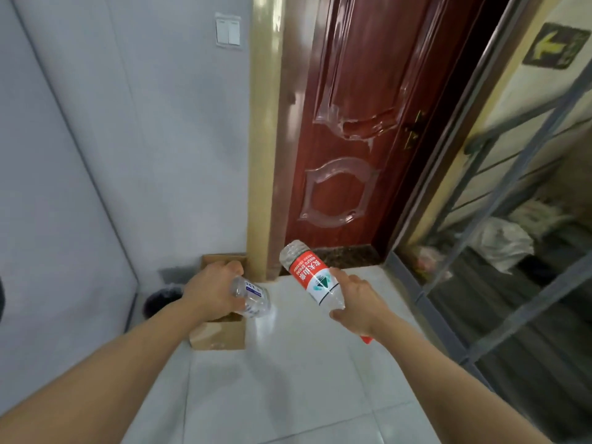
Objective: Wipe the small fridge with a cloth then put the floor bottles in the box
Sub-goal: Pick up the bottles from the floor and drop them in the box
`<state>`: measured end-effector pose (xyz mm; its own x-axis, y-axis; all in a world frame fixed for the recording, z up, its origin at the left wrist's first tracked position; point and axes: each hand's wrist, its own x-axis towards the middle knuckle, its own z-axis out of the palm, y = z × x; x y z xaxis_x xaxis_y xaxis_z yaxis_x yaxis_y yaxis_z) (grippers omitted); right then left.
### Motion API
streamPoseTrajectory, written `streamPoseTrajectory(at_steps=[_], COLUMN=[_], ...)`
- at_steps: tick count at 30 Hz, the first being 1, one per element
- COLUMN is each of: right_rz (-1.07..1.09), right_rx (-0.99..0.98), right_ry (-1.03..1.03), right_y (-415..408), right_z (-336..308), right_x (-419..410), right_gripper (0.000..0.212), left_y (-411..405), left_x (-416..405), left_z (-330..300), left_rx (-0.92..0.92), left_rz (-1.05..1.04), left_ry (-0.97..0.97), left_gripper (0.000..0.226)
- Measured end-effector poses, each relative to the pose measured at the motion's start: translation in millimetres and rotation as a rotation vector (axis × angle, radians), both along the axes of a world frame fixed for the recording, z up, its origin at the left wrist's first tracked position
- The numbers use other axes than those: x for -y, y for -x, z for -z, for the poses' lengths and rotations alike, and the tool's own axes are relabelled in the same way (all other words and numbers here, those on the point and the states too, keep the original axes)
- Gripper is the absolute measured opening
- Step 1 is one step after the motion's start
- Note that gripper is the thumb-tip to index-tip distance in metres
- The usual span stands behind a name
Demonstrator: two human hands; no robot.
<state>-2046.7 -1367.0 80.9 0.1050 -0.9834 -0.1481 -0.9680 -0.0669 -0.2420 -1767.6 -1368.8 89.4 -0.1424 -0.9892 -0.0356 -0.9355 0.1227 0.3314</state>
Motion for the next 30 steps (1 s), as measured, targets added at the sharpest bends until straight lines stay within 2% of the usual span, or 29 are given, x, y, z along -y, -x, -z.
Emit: streamPoseTrajectory(at_steps=[4,8,15,19,23,30], right_rz=[-0.026,-0.062,-0.312,-0.494,-0.649,-0.854], right_rx=[0.010,0.030,0.020,-0.009,-0.023,0.013], right_ry=[-0.010,-0.032,-0.033,-0.028,-0.082,-0.199], right_y=[17.9,29.2,38.3,30.5,17.2,-33.7], right_z=[-0.3,-2.5,-7.3,-8.8,0.6,28.8], right_x=[78.3,142.5,266.1,347.8,409.9,463.8], right_gripper=[0.084,0.087,0.081,0.074,0.078,0.077], left_y=[20.9,35.1,48.9,54.0,65.1,65.9], left_x=[70.5,124.8,204.5,236.1,246.0,243.5], left_z=[3.9,-0.1,8.7,19.7,32.7,46.5], left_rx=[0.015,0.029,-0.003,-0.017,-0.050,-0.121], left_rz=[-0.020,-0.084,-0.254,-0.452,-0.668,-0.963], left_ry=[-0.011,-0.013,-0.023,0.004,-0.022,-0.064], left_gripper=[0.041,0.050,0.047,0.049,0.057,0.042])
